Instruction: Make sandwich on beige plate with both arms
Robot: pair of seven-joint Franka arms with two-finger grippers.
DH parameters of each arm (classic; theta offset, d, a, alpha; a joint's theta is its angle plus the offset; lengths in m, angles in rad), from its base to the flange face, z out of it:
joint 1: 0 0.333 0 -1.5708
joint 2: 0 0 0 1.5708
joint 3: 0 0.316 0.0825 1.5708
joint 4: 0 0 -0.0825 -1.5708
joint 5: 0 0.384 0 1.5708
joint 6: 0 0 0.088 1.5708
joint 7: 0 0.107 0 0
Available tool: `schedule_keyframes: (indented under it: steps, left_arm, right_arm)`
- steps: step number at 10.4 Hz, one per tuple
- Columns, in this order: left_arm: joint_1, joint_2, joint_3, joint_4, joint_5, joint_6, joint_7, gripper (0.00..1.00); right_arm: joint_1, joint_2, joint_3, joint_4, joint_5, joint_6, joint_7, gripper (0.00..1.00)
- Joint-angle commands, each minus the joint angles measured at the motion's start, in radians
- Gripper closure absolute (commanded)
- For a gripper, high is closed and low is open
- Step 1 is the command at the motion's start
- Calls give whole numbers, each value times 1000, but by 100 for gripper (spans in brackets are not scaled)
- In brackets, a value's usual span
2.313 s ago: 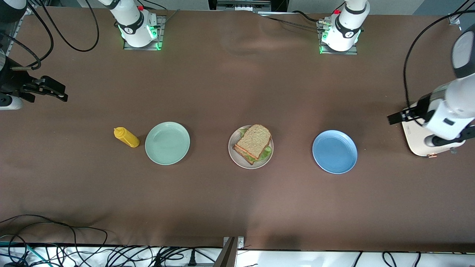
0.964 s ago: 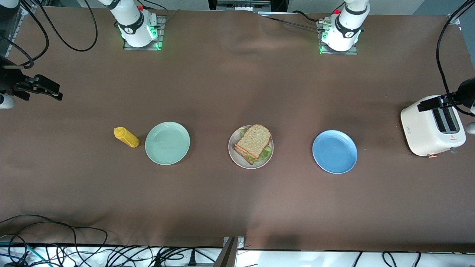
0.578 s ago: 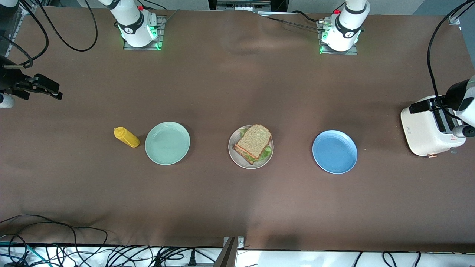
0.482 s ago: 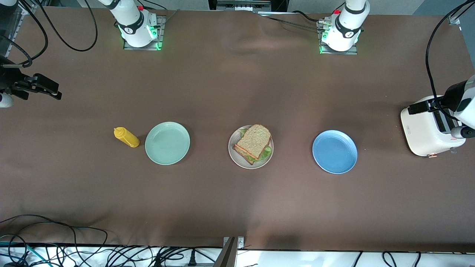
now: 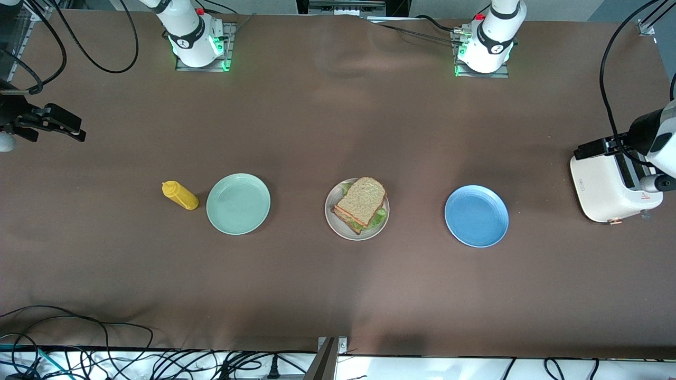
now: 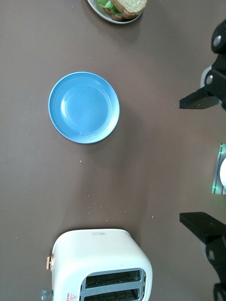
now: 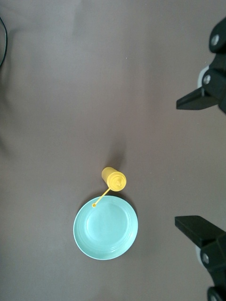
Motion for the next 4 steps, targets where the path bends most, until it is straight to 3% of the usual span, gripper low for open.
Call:
schedule_keyframes:
  steps: [1,4]
  left_arm:
    - [-11,-36,20,-48,-23,22,45,0]
    - [-8,-24,20,-42,-18,22,47,0]
  right_arm:
    - [-1,-5,-1,16,3,-23,-10,0]
    - [-1,-5,-1,18,3,-21,-10,0]
